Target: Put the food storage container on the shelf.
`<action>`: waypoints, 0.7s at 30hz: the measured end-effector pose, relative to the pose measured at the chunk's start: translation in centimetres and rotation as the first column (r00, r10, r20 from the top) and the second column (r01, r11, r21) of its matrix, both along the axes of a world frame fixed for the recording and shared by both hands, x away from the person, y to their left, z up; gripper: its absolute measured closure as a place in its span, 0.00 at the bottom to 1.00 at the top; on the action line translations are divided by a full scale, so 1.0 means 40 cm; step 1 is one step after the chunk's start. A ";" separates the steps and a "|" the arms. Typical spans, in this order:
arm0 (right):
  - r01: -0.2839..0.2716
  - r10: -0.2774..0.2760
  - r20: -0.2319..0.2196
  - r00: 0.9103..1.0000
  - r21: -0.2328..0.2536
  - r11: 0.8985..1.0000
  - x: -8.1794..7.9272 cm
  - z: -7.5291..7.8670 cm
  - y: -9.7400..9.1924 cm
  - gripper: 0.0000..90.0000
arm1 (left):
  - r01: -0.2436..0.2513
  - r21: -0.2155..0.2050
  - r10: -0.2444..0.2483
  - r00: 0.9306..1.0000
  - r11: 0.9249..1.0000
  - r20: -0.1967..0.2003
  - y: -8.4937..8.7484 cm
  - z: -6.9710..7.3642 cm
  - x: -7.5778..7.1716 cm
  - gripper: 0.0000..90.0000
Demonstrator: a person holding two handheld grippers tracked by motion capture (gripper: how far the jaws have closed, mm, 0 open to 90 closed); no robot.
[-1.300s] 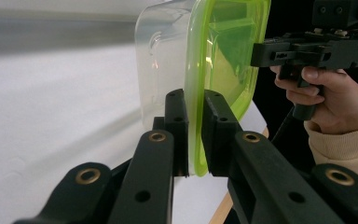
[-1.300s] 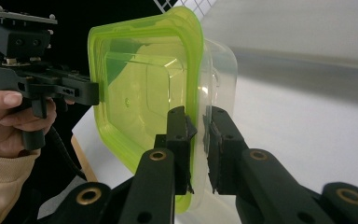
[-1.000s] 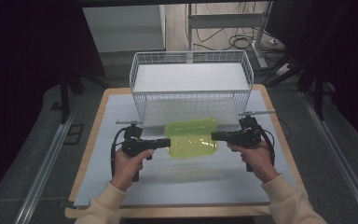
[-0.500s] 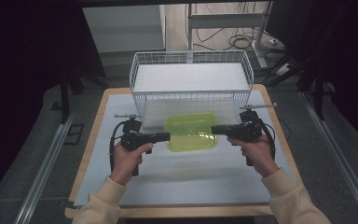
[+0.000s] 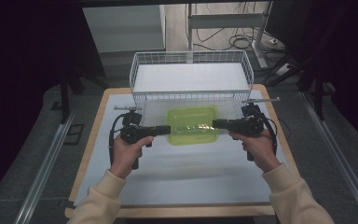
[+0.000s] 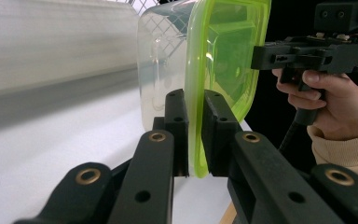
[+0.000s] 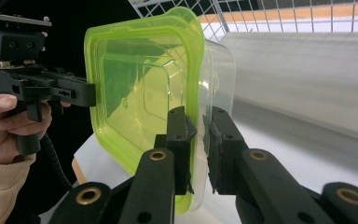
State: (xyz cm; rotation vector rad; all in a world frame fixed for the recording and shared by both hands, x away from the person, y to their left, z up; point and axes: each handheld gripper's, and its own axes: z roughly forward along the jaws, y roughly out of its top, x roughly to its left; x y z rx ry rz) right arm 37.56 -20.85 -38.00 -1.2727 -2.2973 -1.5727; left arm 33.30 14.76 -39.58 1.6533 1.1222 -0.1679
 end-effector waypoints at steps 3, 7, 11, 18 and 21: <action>0.004 -0.004 0.006 1.000 0.003 1.000 0.002 0.010 0.000 0.89 | 0.000 0.003 0.000 1.000 1.000 0.009 -0.001 0.011 0.004 0.91; 0.007 -0.007 0.014 1.000 0.003 1.000 0.005 0.023 0.000 0.89 | 0.001 0.002 -0.001 1.000 1.000 0.016 0.000 0.023 0.010 0.91; 0.009 -0.009 0.022 1.000 0.004 1.000 0.010 0.037 0.002 0.89 | 0.000 -0.003 0.000 1.000 1.000 0.023 0.002 0.036 0.017 0.91; 0.018 -0.018 0.042 0.999 0.002 1.000 0.024 0.068 0.006 0.89 | -0.003 -0.001 0.003 0.999 1.000 0.037 0.004 0.065 0.035 0.91; 0.020 -0.020 0.039 0.999 0.004 1.000 0.032 0.077 0.008 0.89 | -0.001 -0.002 0.001 0.999 1.000 0.038 0.007 0.074 0.046 0.91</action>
